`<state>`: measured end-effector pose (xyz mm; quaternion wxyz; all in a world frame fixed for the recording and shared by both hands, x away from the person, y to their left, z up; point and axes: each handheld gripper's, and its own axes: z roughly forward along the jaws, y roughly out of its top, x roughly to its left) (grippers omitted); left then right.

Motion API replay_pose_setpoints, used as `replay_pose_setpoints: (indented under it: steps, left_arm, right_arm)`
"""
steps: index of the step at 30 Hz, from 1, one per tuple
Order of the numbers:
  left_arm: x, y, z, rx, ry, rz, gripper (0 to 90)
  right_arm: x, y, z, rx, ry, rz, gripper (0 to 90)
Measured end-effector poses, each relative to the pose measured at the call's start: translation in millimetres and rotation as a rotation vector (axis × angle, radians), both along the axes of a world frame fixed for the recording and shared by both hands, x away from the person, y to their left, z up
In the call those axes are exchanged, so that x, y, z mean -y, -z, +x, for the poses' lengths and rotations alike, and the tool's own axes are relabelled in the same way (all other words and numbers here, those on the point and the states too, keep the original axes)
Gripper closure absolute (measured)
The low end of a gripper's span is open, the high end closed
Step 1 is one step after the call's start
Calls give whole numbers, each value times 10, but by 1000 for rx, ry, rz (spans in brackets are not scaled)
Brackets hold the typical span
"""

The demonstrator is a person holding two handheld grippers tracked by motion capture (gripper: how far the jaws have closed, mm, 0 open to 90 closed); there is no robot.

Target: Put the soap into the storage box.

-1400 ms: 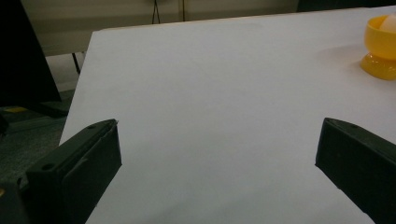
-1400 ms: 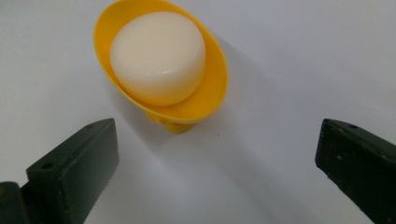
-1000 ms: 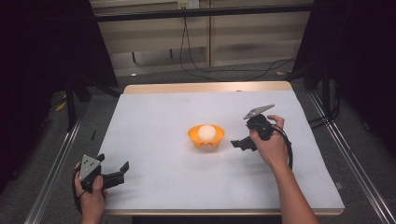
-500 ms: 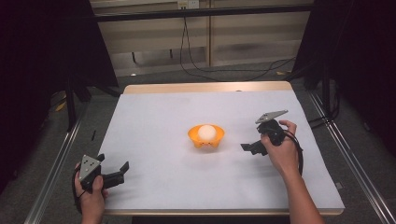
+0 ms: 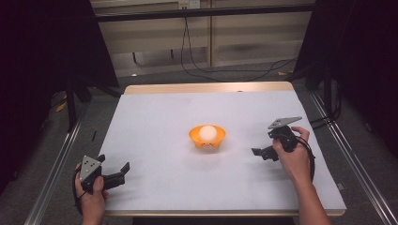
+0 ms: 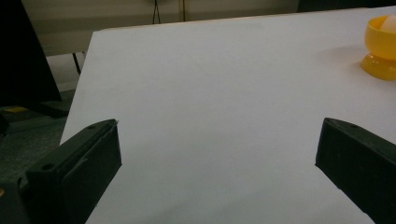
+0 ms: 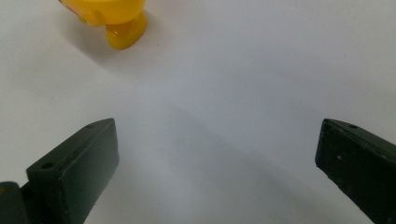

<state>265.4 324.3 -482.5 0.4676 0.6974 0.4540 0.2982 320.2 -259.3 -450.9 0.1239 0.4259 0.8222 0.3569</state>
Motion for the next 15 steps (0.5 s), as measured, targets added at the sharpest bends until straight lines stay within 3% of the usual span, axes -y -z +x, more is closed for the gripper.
replay_pose_setpoints:
  steps: [15]
  left_arm:
    - [2,0,-1,1,-1,4,0]
  right_arm:
    - [351,110,-217,8,71,22,0]
